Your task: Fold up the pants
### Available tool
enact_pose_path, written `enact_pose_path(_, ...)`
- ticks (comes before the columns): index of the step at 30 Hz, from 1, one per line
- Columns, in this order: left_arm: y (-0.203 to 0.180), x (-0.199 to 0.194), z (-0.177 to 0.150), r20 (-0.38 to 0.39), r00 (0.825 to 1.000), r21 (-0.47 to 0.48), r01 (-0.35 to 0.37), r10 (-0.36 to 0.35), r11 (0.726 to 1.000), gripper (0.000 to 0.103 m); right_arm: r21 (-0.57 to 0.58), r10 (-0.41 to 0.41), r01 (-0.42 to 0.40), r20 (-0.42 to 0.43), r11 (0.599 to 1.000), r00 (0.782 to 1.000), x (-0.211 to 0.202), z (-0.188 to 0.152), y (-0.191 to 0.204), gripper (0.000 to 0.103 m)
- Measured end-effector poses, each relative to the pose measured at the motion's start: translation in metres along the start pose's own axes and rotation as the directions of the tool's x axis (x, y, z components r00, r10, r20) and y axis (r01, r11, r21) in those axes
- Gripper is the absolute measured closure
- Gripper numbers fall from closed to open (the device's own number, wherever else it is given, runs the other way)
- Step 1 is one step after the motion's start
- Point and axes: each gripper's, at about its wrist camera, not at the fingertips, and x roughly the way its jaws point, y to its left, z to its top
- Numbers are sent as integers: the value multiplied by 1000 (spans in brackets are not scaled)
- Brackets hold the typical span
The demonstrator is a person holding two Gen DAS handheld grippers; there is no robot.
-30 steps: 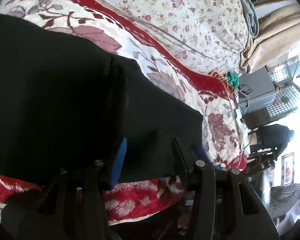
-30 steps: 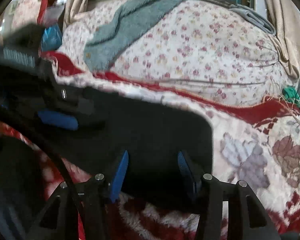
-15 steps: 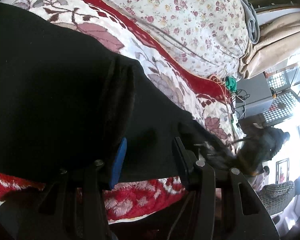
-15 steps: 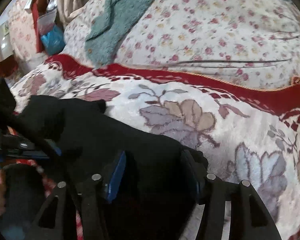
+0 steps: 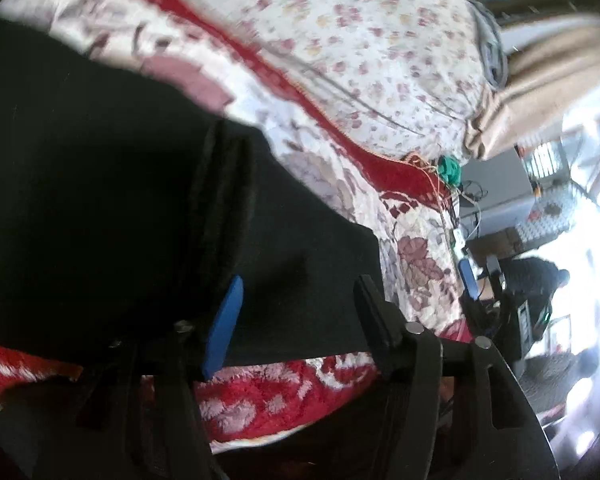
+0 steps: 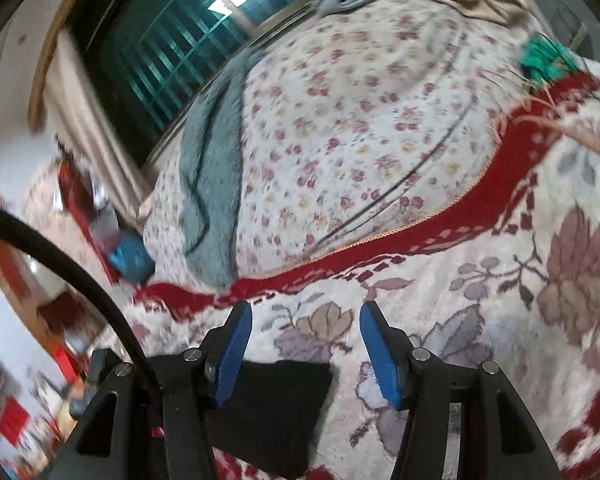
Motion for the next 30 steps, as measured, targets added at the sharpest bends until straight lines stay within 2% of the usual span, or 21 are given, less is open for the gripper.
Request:
enact_pose_path(2,-17,-15,-6,107,993,113,-57,45,992,45,-12,0,0,-32,1000,999,5,2,4,49)
enact_pose_path(4,-31,-33,-14,197,980,184,-69,32,980,45,-40,-3,1,-58,999,998,10,1,10,49)
enact_pose_path(6,-39,-53,-20,284,957,222,-125,58,967,45,-69,-15,10,-74,998,997,15,-1,16,49)
enact_pose_path(7,-43,-71,-25,341,938,251,-159,66,955,45,-91,-22,14,-85,996,996,18,-3,20,49)
enact_pose_path(9,-42,-99,-31,408,908,264,-222,100,939,44,-116,-24,12,-99,993,995,21,-6,24,49)
enact_pose_path(11,-28,-123,-30,427,890,225,-275,159,935,44,-140,-25,9,-113,990,993,24,-9,29,49)
enact_pose_path(12,-14,-134,-28,427,888,181,-272,174,945,44,-145,-24,7,-117,989,993,25,-10,29,49)
enact_pose_path(14,32,-161,-25,426,883,28,-227,194,973,44,-151,-18,0,-119,988,993,27,-11,30,49)
enact_pose_path(16,83,-187,-29,443,870,-163,-159,216,974,44,-146,-8,-9,-119,989,993,26,-11,30,49)
enact_pose_path(18,123,-207,-35,483,858,-285,-38,178,958,44,-134,0,-16,-113,991,994,25,-11,28,49)
enact_pose_path(20,150,-216,-38,515,844,-376,68,147,924,44,-121,9,-22,-111,992,994,24,-10,26,49)
enact_pose_path(22,169,-212,-34,512,852,-429,146,107,891,44,-112,11,-24,-112,993,994,25,-10,25,49)
enact_pose_path(23,173,-208,-30,503,858,-446,153,106,882,44,-109,13,-25,-113,994,994,25,-10,24,49)
enact_pose_path(25,177,-193,-21,469,880,-465,173,76,868,37,-113,10,-23,-114,993,993,25,-11,25,49)
enact_pose_path(27,185,-175,-13,429,902,-496,197,41,845,36,-119,10,-25,-118,993,993,26,-11,26,49)
enact_pose_path(28,184,-172,-11,429,902,-505,198,45,840,36,-122,8,-23,-121,992,993,27,-11,26,49)
enact_pose_path(30,188,-175,-7,467,880,-507,191,82,841,33,-125,8,-24,-126,992,992,28,-11,25,49)
